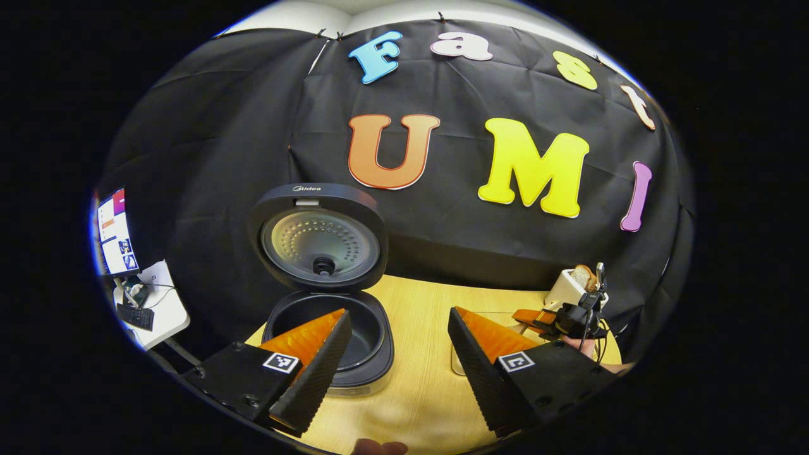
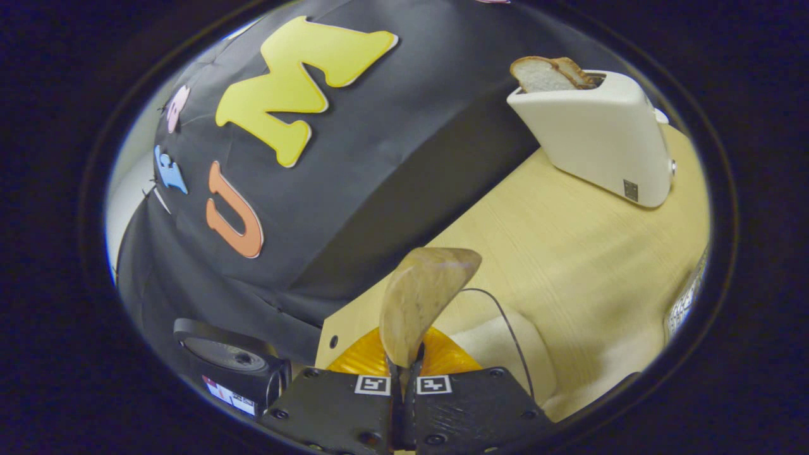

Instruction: Close the left gripper, press the button to open the rice cooker; take a wooden spoon from the chopstick holder with the right hand, scoop a spoonful of rice and pour it into the rice cooker, then put the wooden spoon back into the chopstick holder.

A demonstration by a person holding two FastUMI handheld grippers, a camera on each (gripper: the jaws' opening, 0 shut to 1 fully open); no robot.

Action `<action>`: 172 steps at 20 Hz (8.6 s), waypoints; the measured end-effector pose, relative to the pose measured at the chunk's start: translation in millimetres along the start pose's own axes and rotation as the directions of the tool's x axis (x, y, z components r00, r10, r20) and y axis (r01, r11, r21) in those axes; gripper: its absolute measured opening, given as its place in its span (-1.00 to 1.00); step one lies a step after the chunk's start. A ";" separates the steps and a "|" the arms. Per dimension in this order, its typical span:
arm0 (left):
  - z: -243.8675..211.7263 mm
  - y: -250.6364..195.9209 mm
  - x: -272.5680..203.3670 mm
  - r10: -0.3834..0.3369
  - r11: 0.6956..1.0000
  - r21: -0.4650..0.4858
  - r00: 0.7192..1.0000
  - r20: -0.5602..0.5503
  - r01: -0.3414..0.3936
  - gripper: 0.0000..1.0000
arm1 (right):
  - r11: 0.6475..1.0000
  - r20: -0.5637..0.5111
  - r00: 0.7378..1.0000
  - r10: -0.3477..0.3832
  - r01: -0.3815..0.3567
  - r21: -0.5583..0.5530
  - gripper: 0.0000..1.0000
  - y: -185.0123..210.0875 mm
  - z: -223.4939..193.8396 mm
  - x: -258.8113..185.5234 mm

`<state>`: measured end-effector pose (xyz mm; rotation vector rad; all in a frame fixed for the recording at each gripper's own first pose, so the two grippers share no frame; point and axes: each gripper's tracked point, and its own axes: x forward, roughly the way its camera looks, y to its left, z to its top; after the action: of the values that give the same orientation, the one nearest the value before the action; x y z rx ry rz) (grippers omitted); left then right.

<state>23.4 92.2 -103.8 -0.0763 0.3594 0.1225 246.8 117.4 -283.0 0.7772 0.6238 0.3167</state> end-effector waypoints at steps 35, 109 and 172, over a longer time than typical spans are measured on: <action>-6.8 108.8 -49.2 0.221 0.969 -0.131 0.971 0.086 -0.209 0.96 | 0.956 -0.188 0.937 0.293 -0.288 0.054 -0.99 260.7 -129.8 23.1; 2.7 134.5 -69.9 0.270 0.955 -0.160 0.957 0.109 -0.251 0.97 | 0.835 -0.056 0.949 0.311 -0.301 -0.460 -0.99 337.2 -157.8 -28.0; 52.3 -136.2 -18.4 -0.110 0.993 0.061 0.986 0.126 0.103 0.97 | 0.729 0.345 0.873 -0.344 0.480 -0.488 0.56 -122.8 122.4 -208.8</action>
<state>42.5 -39.5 -41.3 -0.0333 0.2283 0.0117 166.7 -134.6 -221.7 0.0802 0.4291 -0.0201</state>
